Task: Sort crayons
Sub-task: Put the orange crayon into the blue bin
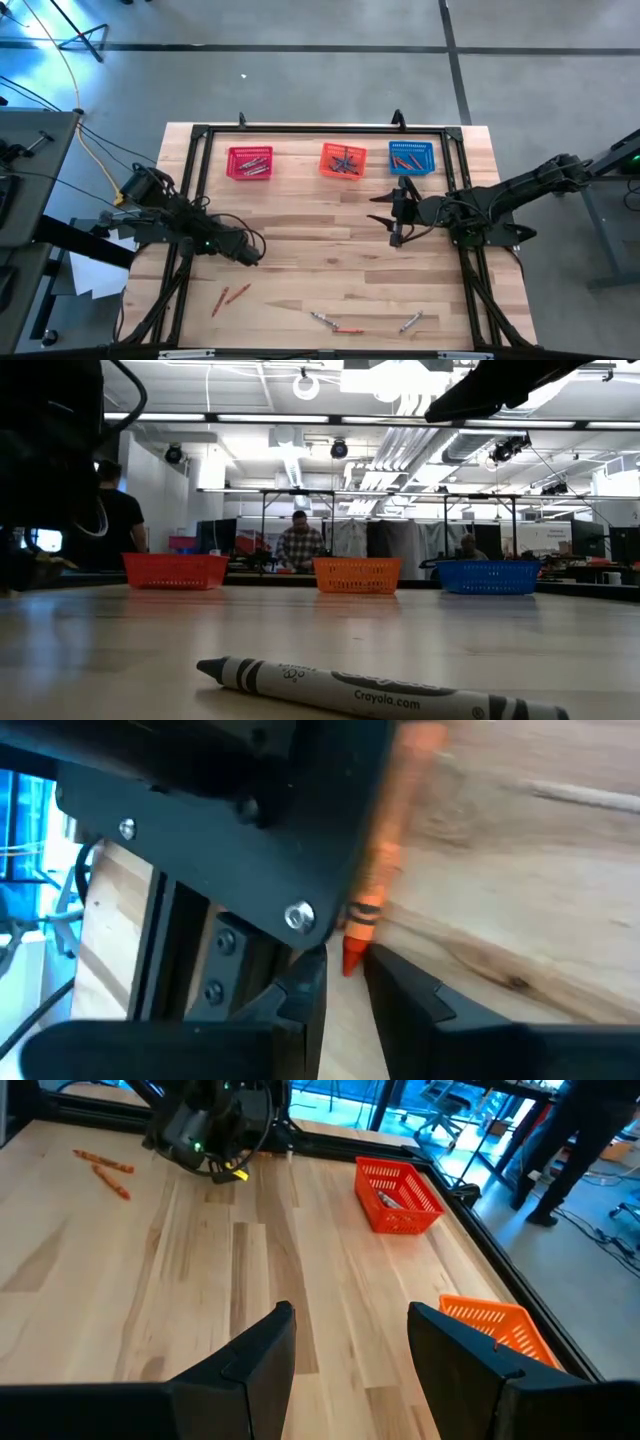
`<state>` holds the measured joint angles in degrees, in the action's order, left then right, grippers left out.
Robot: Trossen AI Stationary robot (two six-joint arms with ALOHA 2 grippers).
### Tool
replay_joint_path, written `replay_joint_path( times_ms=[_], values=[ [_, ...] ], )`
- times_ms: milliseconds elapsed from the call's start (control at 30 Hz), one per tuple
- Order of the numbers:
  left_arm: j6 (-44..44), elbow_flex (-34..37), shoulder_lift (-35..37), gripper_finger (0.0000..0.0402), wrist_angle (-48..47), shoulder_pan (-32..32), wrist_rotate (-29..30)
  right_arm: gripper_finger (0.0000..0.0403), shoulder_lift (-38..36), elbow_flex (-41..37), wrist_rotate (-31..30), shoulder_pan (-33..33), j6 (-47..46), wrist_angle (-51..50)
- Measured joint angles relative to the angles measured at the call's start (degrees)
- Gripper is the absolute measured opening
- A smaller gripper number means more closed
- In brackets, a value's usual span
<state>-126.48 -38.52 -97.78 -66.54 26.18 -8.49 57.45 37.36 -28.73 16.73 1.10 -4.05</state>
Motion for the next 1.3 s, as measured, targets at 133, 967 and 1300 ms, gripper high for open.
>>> replay_joint_path(
  times_ms=[133, 967, 1300],
  values=[
    [-0.1, 0.8, 0.0, 0.0069, 0.2, -0.6, 0.0, 0.0188, 0.0, 0.0, 0.0, 0.0, -0.2, 0.2],
    [15.2, -1.2, -0.1, 0.0031, 3.4, -4.1, 1.6, 0.0188, 0.0, 0.0, 0.0, 0.0, 0.4, 0.9],
    [16.4, -5.2, -0.1, 0.0011, 4.0, -4.1, 4.4, 0.0188, 0.0, 0.0, 0.0, 0.0, 0.4, 1.3]
  ],
)
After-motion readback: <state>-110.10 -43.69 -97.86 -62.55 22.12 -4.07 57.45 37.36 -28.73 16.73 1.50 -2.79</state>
